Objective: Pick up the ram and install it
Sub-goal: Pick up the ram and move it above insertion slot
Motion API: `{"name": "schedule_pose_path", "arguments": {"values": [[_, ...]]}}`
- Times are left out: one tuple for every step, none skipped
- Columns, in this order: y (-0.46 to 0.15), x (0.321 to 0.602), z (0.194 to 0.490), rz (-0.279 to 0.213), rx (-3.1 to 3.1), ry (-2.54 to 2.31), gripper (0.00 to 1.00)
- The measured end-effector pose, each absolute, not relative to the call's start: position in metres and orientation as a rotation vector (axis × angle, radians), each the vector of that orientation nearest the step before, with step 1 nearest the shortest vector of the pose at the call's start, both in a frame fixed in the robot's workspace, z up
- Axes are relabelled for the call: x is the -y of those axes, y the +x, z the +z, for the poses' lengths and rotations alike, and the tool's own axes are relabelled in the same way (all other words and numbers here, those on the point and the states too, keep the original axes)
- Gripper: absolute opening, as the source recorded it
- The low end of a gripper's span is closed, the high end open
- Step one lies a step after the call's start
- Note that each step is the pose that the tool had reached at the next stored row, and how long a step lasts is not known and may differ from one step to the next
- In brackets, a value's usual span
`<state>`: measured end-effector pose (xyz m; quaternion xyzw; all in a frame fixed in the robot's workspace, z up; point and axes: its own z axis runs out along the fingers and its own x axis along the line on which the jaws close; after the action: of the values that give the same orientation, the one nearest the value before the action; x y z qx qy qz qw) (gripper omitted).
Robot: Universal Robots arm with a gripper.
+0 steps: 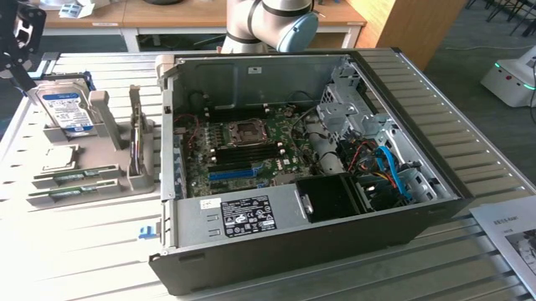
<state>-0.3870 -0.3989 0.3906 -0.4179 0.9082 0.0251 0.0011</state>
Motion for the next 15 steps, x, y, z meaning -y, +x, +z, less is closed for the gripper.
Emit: {"name": "schedule_pose_path", "arguments": {"values": [[-0.3871, 0.3988, 0.3905, 0.079, -2.841, -1.334, 0.13], [-0.387, 0.3989, 0.3906, 0.079, -2.831, -1.356, 0.13], [-0.387, 0.3988, 0.3905, 0.079, -2.821, -1.377, 0.13], [-0.387, 0.3989, 0.3906, 0.079, -2.811, -1.399, 0.13], [-0.3871, 0.3989, 0.3905, 0.079, -2.8, -1.421, 0.13], [-0.3871, 0.3988, 0.3905, 0.079, -2.79, -1.442, 0.13], [-0.387, 0.3989, 0.3905, 0.079, -2.78, -1.463, 0.13], [-0.387, 0.3988, 0.3906, 0.079, -2.769, -1.483, 0.13], [-0.387, 0.3989, 0.3905, 0.079, -2.759, -1.504, 0.13], [-0.3871, 0.3988, 0.3905, 0.079, -2.748, -1.524, 0.13], [-0.3871, 0.3988, 0.3905, 0.079, -2.736, -1.546, 0.13], [-0.387, 0.3989, 0.3905, 0.079, -2.724, -1.568, 0.13], [-0.387, 0.3989, 0.3905, 0.079, -2.713, -1.588, 0.13], [-0.3871, 0.3989, 0.3905, 0.079, -2.701, -1.608, 0.13], [-0.387, 0.3989, 0.3905, 0.079, -2.689, -1.629, 0.13]]}}
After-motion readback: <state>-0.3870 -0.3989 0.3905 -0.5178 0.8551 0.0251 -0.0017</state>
